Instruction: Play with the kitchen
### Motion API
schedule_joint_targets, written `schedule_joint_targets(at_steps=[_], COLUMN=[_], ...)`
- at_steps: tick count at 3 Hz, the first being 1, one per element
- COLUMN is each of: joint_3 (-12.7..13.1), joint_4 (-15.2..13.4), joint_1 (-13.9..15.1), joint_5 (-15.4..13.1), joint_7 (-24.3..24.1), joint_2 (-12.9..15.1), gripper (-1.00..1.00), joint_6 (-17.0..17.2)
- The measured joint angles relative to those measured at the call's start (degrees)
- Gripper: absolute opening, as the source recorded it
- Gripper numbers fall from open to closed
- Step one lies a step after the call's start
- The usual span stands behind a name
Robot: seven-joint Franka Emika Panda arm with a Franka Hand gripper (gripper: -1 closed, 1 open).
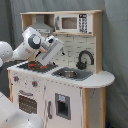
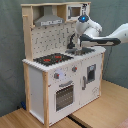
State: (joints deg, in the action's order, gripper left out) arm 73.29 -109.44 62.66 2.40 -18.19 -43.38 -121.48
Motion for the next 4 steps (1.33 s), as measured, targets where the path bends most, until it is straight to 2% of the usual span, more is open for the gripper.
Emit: schedule_joint_targets(at_steps=[1, 2, 4], joint_3=[3.72, 6.35, 8.56], joint_4=[-0.01, -0.01, -1.47], joint_1=[2.36, 3.64, 4.22], joint_5=[1.03, 1.10, 1.10], joint_7=[0.00, 0.07, 0.11], joint_2=[4.35, 9.25, 20.33], gripper=[1.00, 1.00, 1.00], joint_6=[0.01, 0.83, 2.77])
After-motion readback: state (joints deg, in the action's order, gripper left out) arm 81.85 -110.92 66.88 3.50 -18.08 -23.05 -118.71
